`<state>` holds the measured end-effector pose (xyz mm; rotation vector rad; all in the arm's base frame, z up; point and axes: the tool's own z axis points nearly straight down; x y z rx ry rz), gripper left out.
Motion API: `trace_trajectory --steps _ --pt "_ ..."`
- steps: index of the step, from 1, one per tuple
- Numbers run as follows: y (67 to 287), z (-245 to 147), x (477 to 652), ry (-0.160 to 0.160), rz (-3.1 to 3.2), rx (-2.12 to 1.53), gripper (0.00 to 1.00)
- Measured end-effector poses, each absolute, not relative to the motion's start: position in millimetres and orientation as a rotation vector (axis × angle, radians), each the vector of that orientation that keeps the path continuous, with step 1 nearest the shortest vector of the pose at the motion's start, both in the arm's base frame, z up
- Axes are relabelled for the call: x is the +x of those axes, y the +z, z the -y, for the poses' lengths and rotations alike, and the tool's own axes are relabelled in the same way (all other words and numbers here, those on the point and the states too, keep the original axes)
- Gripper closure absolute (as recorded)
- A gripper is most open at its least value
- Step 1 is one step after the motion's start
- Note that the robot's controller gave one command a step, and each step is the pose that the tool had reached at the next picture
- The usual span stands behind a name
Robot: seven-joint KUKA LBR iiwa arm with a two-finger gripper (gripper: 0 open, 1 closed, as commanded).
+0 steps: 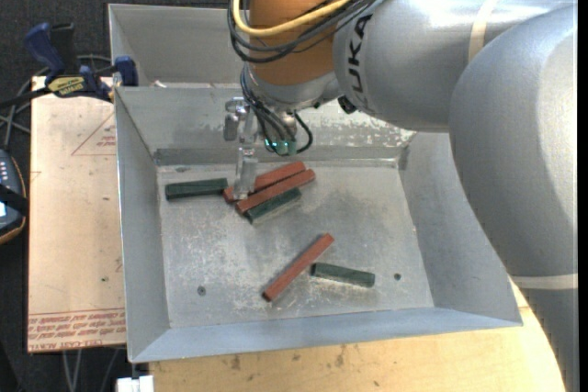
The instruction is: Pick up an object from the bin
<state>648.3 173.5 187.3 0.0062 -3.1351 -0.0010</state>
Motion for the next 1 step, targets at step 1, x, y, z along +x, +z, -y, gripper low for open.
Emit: trace_trajectory --steps 1 --pt "192.5 -172.8 650.2 -0.003 3.143 0.002 0.00"
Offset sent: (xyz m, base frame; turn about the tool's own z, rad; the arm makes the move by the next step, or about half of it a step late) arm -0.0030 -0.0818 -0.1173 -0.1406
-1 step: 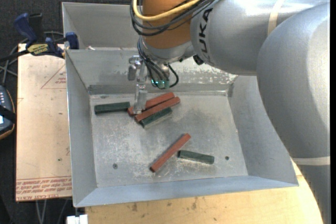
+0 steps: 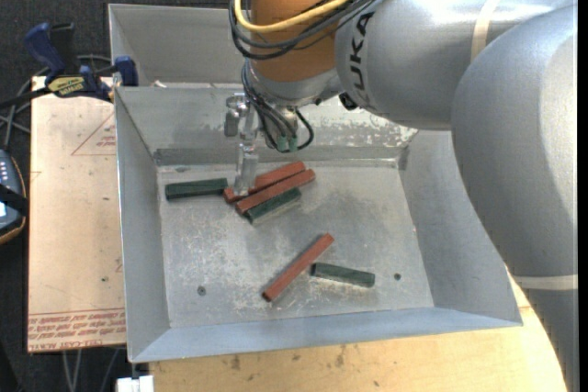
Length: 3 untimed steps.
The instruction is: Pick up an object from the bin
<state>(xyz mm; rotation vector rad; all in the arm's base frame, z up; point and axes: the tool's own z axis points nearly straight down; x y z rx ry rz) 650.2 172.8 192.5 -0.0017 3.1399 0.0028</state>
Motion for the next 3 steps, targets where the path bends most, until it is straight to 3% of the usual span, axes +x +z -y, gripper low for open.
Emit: trace_trajectory --steps 1,2,3 --pt "116 -122 648.0 0.002 -3.133 -0.146 0.00" --pt "112 -99 647.0 0.002 -3.143 -0.093 0.00" --pt "129 -98 645.6 0.002 -3.134 -0.118 0.00"
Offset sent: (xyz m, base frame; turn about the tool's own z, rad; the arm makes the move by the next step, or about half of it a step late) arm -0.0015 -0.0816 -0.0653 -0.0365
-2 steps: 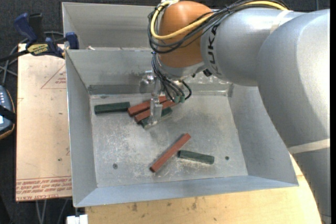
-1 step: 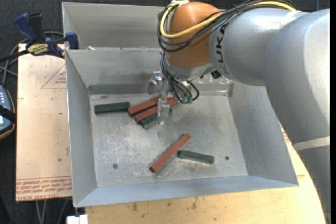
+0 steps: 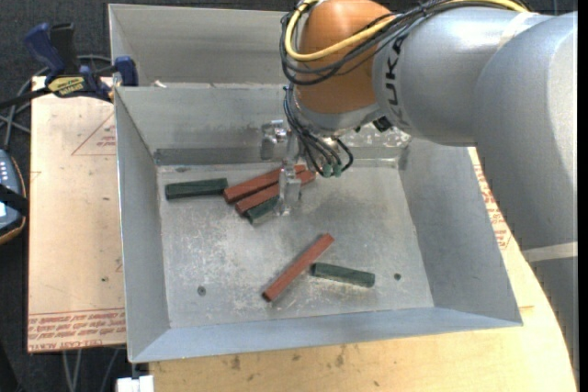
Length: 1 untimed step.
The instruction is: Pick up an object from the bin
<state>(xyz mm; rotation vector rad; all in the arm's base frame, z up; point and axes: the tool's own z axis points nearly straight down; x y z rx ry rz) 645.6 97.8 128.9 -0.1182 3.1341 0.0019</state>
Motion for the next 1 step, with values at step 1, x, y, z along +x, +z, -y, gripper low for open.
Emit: trace_trajectory --steps 1 --pt "81.6 -89.8 647.2 0.003 -3.136 0.104 0.00"
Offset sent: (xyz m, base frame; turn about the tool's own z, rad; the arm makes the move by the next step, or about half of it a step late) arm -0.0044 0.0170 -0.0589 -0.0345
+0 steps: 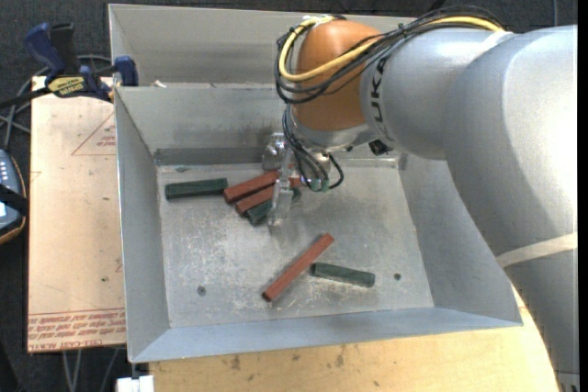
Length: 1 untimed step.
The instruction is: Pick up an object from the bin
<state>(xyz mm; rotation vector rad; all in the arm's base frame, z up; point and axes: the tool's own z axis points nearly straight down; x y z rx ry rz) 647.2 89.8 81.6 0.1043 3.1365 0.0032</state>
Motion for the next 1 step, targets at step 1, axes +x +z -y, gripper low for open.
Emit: trace_trajectory --steps 1 --pt "71.5 -115.7 642.6 0.003 -3.133 -0.170 1.00"
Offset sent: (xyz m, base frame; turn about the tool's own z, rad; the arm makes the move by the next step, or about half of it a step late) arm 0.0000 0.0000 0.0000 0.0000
